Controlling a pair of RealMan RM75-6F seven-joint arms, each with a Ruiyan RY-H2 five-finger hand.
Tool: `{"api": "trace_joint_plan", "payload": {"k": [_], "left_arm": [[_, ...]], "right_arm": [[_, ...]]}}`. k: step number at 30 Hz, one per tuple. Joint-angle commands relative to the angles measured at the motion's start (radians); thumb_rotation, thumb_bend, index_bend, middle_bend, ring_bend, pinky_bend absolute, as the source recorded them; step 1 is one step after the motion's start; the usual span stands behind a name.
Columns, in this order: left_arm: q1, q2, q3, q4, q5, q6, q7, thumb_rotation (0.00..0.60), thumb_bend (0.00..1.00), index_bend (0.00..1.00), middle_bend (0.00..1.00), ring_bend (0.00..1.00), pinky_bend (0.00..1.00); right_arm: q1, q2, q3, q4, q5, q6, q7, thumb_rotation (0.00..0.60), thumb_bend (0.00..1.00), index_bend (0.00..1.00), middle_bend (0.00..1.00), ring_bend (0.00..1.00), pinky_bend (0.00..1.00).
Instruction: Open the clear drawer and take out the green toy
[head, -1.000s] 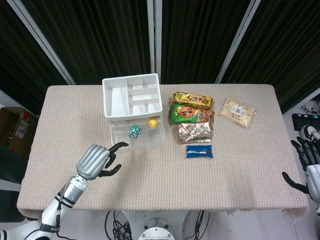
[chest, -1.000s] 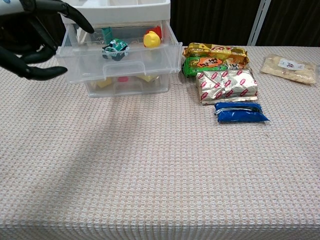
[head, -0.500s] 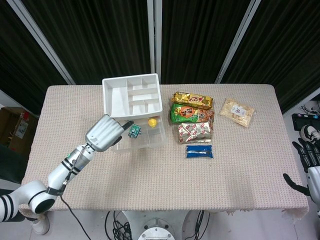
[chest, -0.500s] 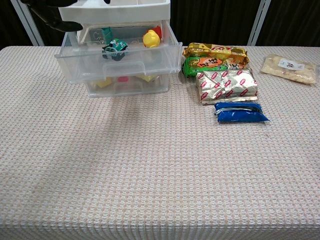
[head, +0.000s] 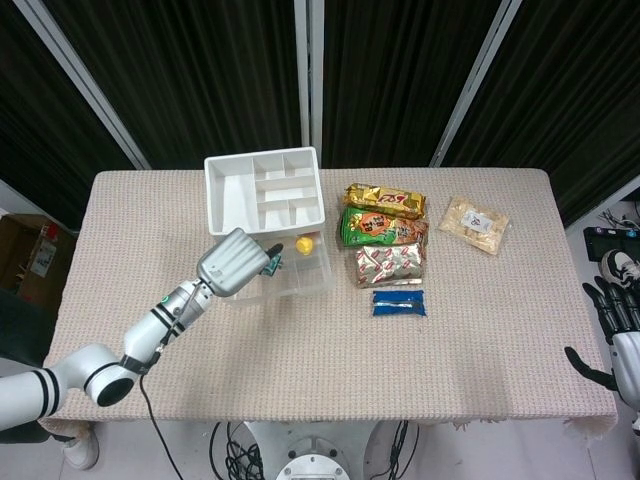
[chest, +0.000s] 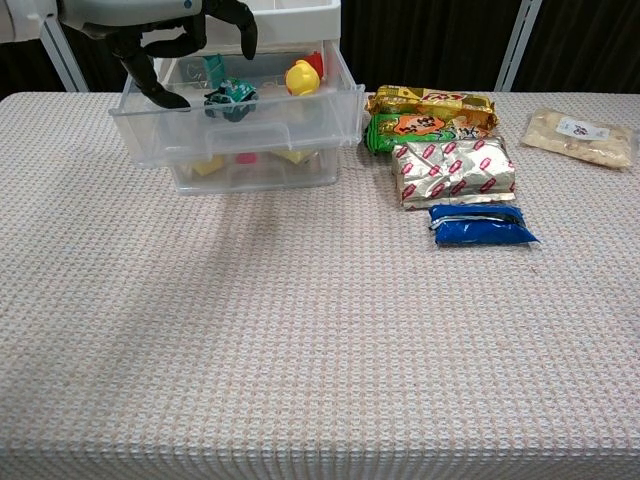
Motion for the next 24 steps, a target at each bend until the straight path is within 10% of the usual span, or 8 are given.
{"api": "trace_joint_plan", "payload": {"k": [1, 24], "left_arm": [[-0.01, -0.008, 0.004, -0.003, -0.02, -0.008, 0.001, 0.6, 0.17, 0.29, 0.84, 0.95, 1.0], [-0.083, -0.049, 0.043, 0.051, -0.129, -0.037, 0.053, 0.6, 0.36, 0.41, 0.84, 0.95, 1.0]], "right_arm": [[-0.001, 0.001, 0.0, 0.0, 0.001, 0.001, 0.0, 0.6, 0.18, 0.0, 0.0, 0.0, 0.0], [-0.005, -0.002, 0.002, 0.014, 0.017, -0.011, 0.015, 0.6, 0.18, 0.0, 0.0, 0.0, 0.0]]}}
